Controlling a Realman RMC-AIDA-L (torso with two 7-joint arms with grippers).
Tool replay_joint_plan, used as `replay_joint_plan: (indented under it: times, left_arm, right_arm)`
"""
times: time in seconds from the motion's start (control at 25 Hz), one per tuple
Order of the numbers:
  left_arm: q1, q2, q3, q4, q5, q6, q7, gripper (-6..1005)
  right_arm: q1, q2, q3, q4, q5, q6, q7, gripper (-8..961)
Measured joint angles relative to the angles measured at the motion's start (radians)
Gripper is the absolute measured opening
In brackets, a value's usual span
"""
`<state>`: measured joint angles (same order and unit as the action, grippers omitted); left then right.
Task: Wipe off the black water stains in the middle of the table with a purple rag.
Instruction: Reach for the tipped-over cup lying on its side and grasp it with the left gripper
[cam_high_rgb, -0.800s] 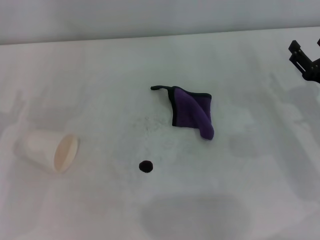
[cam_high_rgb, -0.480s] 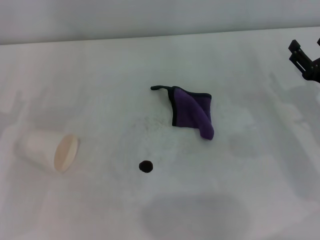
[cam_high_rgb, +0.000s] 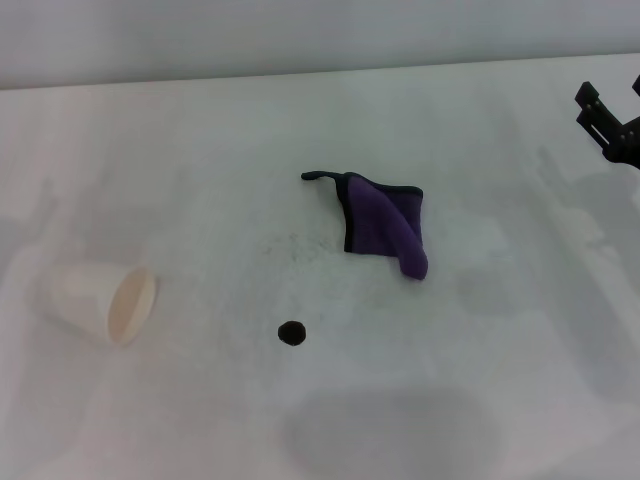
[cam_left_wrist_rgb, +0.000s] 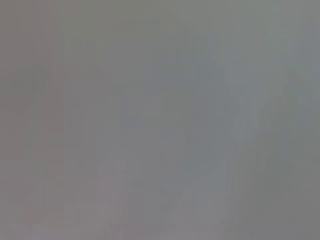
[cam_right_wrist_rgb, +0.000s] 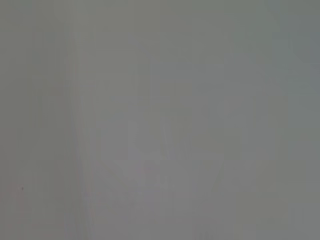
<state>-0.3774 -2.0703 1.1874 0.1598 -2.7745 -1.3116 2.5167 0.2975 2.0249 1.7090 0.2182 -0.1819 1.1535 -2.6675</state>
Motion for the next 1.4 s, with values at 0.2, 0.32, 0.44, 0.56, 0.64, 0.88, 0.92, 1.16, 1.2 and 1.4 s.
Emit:
replay_joint_plan:
  times: [0.2,0.32,0.44,0.56,0.64,0.88,0.92,1.16,1.2,1.4]
  left_arm:
    - [0.015,0.002,0.0,0.064,0.042,-0.015,-0.008,861]
    - [0.021,0.016,0.0,0.101,0.079,-0.025,-0.049,862]
    - [0.02,0.066,-0.003,0.142,0.164,-0.022,-0.192,862]
    - [0.014,0.114,-0.005,0.169,0.241,-0.021,-0.296,862]
    - [0.012,0.155,-0.006,0.207,0.329,-0.026,-0.389,862]
    - [0.012,0.262,-0.011,0.405,0.647,-0.05,-0.652,861]
    - [0.011,0.279,-0.017,0.435,0.7,-0.056,-0.683,861]
    - [-0.003,0.318,-0.174,0.569,1.056,-0.112,-0.868,861]
    - [-0.012,0.313,-0.211,0.588,1.121,-0.123,-0.892,862]
    - [-0.054,0.298,-0.293,0.7,1.39,-0.201,-0.916,862]
  right_arm:
    - [-0.002,0.0,0.0,-0.001,-0.001,0.0,0.0,816]
    - [-0.002,0.0,0.0,-0.001,-0.001,0.0,0.0,816]
    - [0.0,0.0,0.0,0.0,-0.001,0.0,0.0,816]
    - [0.004,0.0,0.0,0.001,0.0,0.0,0.0,816]
    - [0.011,0.0,0.0,0.002,0.002,0.0,0.0,816]
    - [0.025,0.0,0.0,0.001,0.0,-0.001,0.0,816]
    - [0.025,0.0,0.0,0.001,0.0,-0.002,0.0,816]
    - [0.026,0.0,0.0,0.001,-0.001,-0.006,0.0,817]
    - [0.026,0.0,0.0,0.001,-0.001,-0.008,0.0,817]
    - [0.031,0.0,0.0,0.002,-0.001,-0.029,0.001,817]
